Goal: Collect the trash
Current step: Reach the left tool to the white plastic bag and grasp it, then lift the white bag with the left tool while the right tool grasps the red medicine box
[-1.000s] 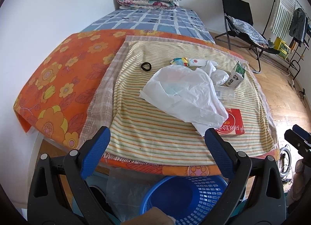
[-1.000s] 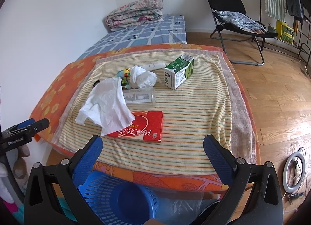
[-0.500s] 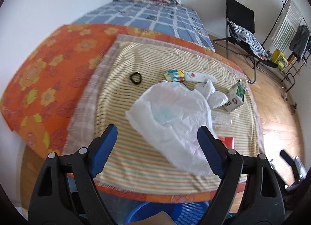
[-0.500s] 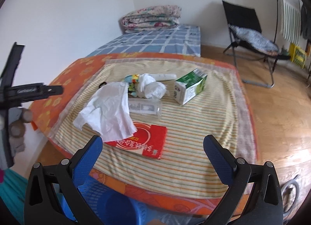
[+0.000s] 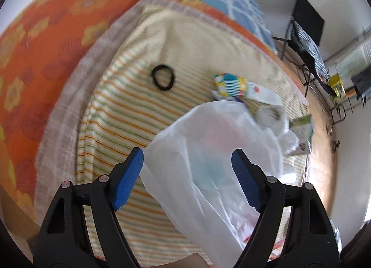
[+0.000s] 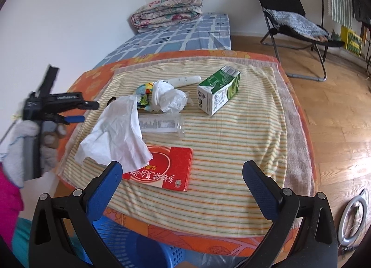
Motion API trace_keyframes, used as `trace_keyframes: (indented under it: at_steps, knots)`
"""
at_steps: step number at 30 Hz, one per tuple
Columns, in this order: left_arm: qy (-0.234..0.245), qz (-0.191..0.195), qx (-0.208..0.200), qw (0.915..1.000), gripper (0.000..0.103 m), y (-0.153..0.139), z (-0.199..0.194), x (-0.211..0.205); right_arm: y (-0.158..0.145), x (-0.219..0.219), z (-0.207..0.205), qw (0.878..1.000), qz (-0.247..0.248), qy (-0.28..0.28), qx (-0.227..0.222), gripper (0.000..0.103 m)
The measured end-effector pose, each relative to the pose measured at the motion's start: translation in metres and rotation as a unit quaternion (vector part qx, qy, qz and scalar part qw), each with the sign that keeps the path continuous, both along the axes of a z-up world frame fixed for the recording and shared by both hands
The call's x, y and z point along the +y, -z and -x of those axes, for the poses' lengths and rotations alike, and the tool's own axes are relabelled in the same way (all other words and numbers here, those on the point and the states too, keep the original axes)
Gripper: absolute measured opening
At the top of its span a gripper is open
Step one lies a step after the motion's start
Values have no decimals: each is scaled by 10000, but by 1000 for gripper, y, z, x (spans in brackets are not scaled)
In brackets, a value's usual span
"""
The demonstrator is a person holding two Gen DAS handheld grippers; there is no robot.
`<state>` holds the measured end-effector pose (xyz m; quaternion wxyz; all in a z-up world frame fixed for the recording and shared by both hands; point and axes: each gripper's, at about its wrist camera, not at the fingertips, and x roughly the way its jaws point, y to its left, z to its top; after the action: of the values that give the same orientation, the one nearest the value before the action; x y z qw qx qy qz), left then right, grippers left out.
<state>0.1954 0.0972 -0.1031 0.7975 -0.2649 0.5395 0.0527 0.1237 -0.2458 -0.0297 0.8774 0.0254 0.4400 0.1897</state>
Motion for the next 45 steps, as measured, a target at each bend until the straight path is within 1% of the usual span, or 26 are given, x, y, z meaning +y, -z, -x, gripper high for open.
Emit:
trace_keyframes:
  at_steps: [2, 4, 6, 8, 11, 12, 14, 16, 17, 18, 20, 21, 23, 25, 26, 27, 29, 30, 34, 38, 42, 45]
  knots:
    - [-102, 320, 95, 9994, 81, 13, -4, 7, 0, 2, -1, 10000, 8, -6, -11, 103]
    - [-39, 720, 175, 9972, 81, 24, -5, 8, 0, 3, -1, 10000, 22, -24, -24, 103]
    - [185, 848, 223, 9960, 81, 28, -5, 0, 1, 4, -3, 10000, 18, -37, 1, 103]
    - [456, 821, 278, 9952, 81, 27, -5, -12, 2, 5, -4, 10000, -16, -41, 43, 103]
    - [816, 599, 247, 9946, 81, 16, 2, -34, 1, 6, -4, 9999, -71, -48, 83, 103]
    - [995, 468, 210, 9937, 81, 11, 5, -44, 1, 7, -4, 9999, -68, -57, 76, 103]
    - [1236, 127, 177, 9921, 81, 5, 8, -59, 0, 9, -4, 9999, -51, -79, 59, 103]
    - [1467, -298, 218, 9885, 81, 2, 12, -77, 2, 10, -4, 9999, -20, -104, 63, 103]
    - [1536, -448, 237, 9868, 81, 5, 14, -81, 3, 11, -4, 9999, -12, -117, 79, 103]
    - [1608, -677, 295, 9842, 81, 8, 15, -89, 5, 11, -5, 9998, -5, -143, 114, 103]
    - [1606, -917, 377, 9820, 80, 14, 17, -94, 9, 14, -6, 9996, -3, -205, 203, 103]
    - [1572, -941, 405, 9822, 77, 18, 16, -95, 11, 16, -7, 9994, 7, -237, 247, 103]
    - [1509, -896, 546, 9830, 46, 24, 16, -94, 17, 22, -10, 9989, 39, -318, 340, 103]
    - [1425, -829, 610, 9844, 37, 28, 15, -93, 23, 29, -15, 9983, 97, -399, 426, 103]
    - [1400, -831, 609, 9848, 31, 28, 15, -93, 26, 32, -16, 9980, 130, -444, 432, 103]
    - [1381, -845, 602, 9850, 29, 27, 16, -93, 28, 38, -19, 9974, 198, -539, 433, 103]
    - [1345, -834, 553, 9859, 18, 23, 19, -90, 33, 47, -23, 9960, 395, -691, 395, 103]
    - [1323, -820, 524, 9864, 16, 21, 19, -88, 36, 53, -26, 9949, 528, -777, 361, 103]
    - [1231, -821, 405, 9882, 8, 16, 24, -70, 44, 67, -38, 9914, 657, -1070, 368, 103]
    - [1119, -801, 324, 9900, 8, 10, 30, -51, 52, 76, -57, 9895, 676, -1191, 462, 103]
    - [1011, -894, 264, 9905, 7, 5, 38, -31, 65, 87, -71, 9863, 720, -1364, 592, 103]
    - [905, -869, 214, 9919, 7, -1, 46, -11, 74, 89, -81, 9854, 655, -1391, 730, 103]
